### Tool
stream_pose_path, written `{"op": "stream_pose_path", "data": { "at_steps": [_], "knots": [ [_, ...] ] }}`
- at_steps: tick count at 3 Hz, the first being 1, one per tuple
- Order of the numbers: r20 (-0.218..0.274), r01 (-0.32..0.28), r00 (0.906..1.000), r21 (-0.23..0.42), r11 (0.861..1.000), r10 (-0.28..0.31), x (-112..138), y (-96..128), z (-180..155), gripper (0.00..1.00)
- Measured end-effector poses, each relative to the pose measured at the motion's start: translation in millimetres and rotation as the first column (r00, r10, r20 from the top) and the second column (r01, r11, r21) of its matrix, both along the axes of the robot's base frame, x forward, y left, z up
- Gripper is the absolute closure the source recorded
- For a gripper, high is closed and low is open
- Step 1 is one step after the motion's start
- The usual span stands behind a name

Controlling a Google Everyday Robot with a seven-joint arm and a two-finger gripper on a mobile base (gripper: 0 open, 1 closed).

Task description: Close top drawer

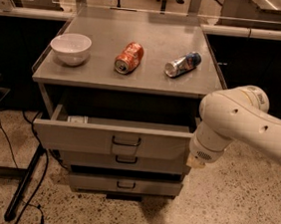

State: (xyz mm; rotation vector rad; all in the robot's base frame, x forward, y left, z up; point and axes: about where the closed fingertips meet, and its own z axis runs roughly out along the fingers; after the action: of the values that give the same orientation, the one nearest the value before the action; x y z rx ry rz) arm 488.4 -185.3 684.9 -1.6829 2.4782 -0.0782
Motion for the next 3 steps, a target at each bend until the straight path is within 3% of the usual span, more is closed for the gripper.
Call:
{"op": "stream_pose_path", "data": {
  "at_steps": [1,3],
  "knots": [
    [0.034,-0.004,0.9994,-0.014,1.0,0.005,18,4,6,1.0],
    [0.047,-0.011,0.9988,-0.004,1.0,0.011,43,12,-3,1.0]
  ]
}}
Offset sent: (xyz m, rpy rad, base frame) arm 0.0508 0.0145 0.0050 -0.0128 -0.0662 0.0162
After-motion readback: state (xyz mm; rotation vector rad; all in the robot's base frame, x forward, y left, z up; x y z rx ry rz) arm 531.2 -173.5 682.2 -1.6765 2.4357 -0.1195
